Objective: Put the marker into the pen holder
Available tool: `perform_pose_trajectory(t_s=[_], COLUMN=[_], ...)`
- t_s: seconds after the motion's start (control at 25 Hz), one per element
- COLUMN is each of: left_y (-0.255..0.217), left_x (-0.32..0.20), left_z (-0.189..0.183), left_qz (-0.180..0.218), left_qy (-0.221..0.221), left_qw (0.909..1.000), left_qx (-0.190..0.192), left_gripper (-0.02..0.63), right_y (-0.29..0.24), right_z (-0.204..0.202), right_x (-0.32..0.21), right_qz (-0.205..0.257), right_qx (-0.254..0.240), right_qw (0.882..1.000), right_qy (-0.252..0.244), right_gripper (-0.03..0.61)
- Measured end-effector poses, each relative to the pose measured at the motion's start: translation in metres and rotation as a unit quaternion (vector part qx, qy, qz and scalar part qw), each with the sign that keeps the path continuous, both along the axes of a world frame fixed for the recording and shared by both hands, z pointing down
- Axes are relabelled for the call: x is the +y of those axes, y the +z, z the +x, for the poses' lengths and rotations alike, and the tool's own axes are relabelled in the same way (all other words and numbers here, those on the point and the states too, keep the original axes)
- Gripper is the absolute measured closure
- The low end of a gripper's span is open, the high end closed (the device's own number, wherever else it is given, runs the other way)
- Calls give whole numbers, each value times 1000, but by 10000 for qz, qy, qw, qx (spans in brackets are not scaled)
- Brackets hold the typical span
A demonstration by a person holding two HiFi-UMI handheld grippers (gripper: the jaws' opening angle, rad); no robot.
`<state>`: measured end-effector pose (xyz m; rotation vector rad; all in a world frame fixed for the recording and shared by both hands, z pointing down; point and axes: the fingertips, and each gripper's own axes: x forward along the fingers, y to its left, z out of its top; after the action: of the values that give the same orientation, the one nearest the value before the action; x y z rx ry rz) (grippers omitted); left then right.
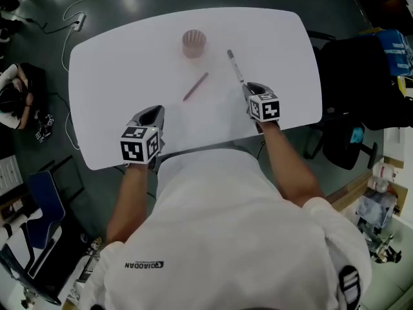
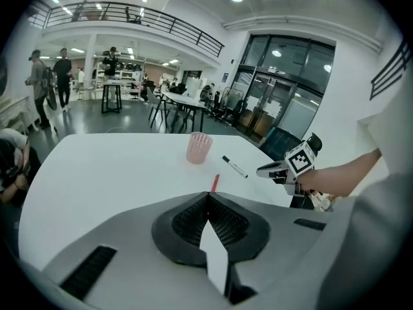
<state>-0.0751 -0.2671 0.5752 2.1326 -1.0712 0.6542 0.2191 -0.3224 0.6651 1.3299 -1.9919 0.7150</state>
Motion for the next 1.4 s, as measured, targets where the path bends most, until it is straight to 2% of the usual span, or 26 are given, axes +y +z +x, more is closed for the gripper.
perform_pose_trajectory(t_s=[0.16,0.36,0.56,0.76,0.88,1.04,1.4], left_y=[3,7,4,2,2,-4,-10], left_x=[2,8,11,14,17,17,8], left_z=[10,13,14,10,12,9,3], left_qz=[-137,-267,-283,-258,-241,-151,-3], left_qy=[-316,-560,-706,-770,-768,-714,-584], left_qw=[9994,9980,9970,9966,9967,9973,9983], left_qx=[-35,-72,-116,-117,-108,-63,-6], left_gripper=[588,588,588,589,588,588,588], right_y=[31,50,54,61,54,39,-36], right_z=[10,10,7,9,13,12,-3], right_x=[-15,-31,-35,-36,-36,-30,-36], right_qz=[-302,-413,-529,-479,-468,-333,431], right_qx=[30,67,-23,40,127,-39,-393], right_qw=[9994,9988,9982,9986,9985,9990,9971], right_qy=[-172,-262,-283,-240,-265,-289,-479], right_gripper=[461,443,443,489,491,491,492])
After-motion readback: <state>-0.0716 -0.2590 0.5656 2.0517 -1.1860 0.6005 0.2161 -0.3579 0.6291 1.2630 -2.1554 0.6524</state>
